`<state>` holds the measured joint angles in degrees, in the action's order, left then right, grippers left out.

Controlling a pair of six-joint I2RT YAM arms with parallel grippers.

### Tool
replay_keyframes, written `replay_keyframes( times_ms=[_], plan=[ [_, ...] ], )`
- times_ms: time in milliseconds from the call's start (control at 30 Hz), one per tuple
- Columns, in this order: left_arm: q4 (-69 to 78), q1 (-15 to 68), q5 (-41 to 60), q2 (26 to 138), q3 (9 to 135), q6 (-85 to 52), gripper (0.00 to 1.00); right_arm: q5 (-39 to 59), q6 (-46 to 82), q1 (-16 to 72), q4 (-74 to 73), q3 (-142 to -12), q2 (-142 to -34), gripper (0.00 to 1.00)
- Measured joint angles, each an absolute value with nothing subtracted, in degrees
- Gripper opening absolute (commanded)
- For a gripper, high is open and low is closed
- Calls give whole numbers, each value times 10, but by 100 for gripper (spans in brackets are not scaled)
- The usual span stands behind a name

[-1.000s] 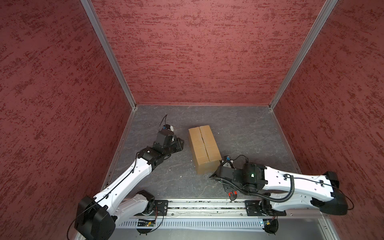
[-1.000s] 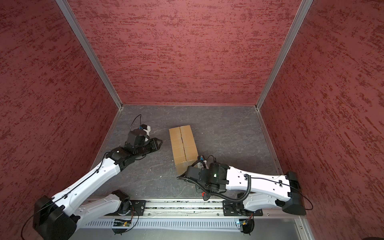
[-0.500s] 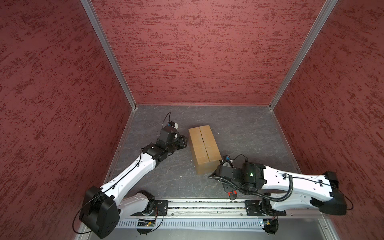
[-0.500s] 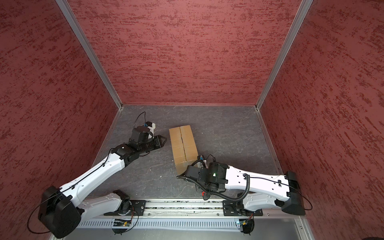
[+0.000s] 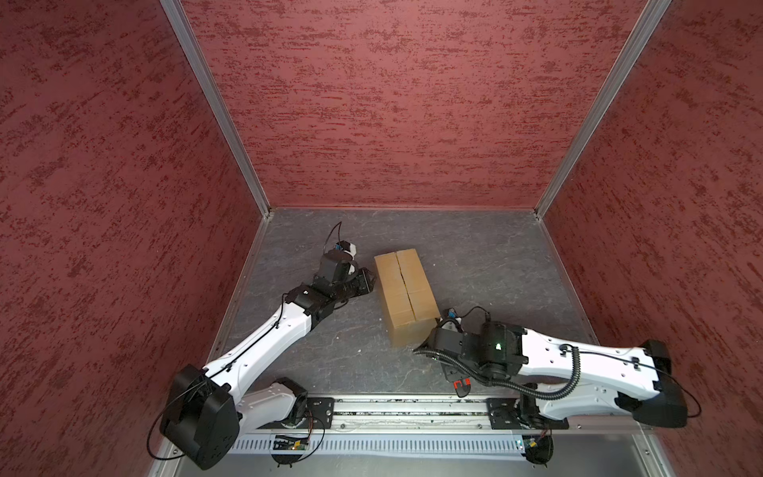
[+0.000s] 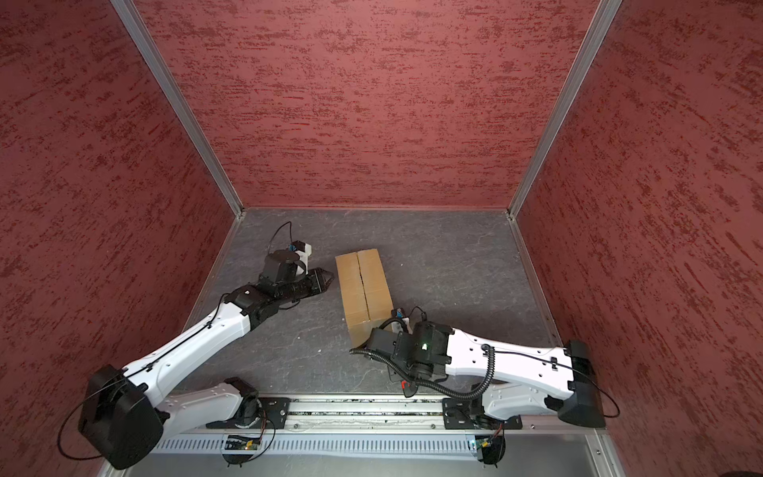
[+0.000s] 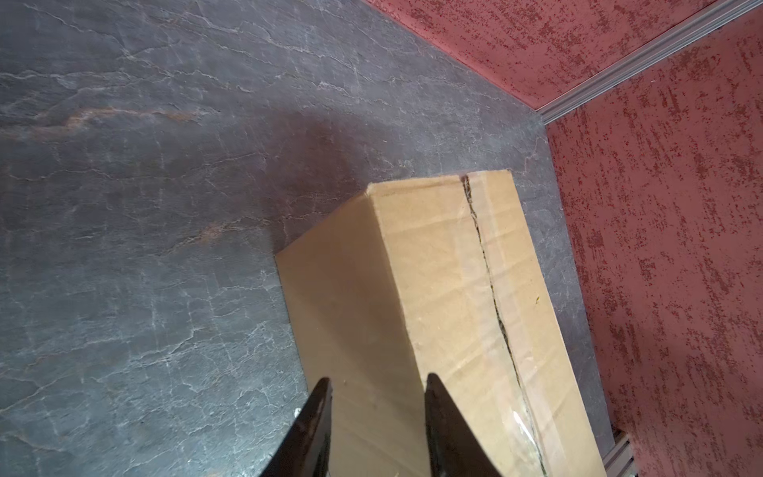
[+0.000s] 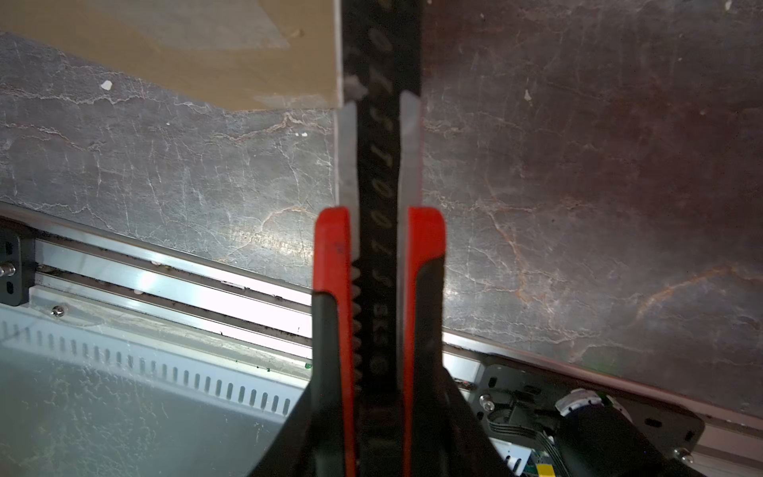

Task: Unpack the express box

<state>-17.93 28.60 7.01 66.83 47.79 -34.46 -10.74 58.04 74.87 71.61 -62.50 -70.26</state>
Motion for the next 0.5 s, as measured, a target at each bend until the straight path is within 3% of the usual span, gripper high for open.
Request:
replay_keyframes(
  times_ms=[500],
  plan=[
    [-164, 295, 72, 676, 478, -351, 38, -107, 580, 748, 718, -632, -703, 6]
  ],
)
